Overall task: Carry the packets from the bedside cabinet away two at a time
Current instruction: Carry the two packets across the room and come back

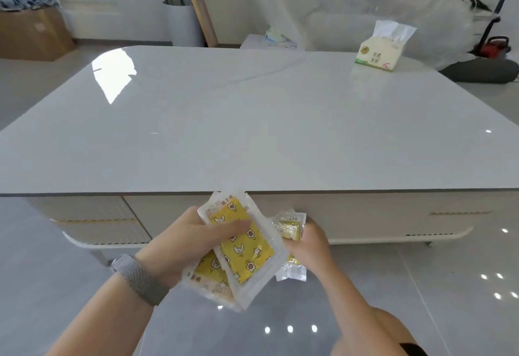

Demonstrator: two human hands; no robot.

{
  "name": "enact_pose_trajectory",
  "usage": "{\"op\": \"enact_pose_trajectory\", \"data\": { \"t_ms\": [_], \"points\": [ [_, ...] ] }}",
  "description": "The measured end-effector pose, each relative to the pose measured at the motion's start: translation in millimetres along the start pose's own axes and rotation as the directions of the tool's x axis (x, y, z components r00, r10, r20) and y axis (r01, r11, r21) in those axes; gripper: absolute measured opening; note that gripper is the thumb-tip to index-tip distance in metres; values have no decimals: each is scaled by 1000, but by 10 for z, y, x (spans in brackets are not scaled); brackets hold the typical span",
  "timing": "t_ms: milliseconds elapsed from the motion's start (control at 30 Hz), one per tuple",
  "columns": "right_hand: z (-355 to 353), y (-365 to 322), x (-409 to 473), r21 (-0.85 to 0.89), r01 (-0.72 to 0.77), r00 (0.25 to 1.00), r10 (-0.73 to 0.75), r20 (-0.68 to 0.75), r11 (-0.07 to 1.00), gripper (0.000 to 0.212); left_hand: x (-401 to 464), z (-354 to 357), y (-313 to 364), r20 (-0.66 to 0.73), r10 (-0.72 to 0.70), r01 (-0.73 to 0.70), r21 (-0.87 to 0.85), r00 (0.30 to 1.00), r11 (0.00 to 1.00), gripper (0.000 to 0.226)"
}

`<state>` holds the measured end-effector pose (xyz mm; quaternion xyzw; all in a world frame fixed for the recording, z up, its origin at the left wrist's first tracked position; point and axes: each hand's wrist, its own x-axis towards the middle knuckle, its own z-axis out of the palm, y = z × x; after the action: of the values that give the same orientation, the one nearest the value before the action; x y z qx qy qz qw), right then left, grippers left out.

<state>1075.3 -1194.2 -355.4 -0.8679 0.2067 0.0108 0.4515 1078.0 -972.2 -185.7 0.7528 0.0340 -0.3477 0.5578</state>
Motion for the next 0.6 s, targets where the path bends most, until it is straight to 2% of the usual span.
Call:
{"op": "enact_pose_trajectory", "data": {
  "t_ms": [133,267,400,500,600],
  "points": [
    [35,-37,-92,-86,18,1000,-19,-2,996,41,-35,20,-25,-8,8,-8,-18,1000,1000,21],
    [-25,54,-515,17,-20,999,19,43,1000,45,-34,5,-72,-11,-37,37,-22,999,999,23],
    [-80,147,-998,11,-42,994,40,106,999,47,-21,-21,-41,16,-69,69,-15,997,998,34],
    [-111,171,-1185,-15,-47,988,49,149,999,51,-26,-49,-38,29,-42,43,-22,999,999,41],
    [-110,176,-1284,-62,-40,985,49,166,997,50,-31,-69,-48,-13,10,-10,-60,1000,998,32]
  ]
}}
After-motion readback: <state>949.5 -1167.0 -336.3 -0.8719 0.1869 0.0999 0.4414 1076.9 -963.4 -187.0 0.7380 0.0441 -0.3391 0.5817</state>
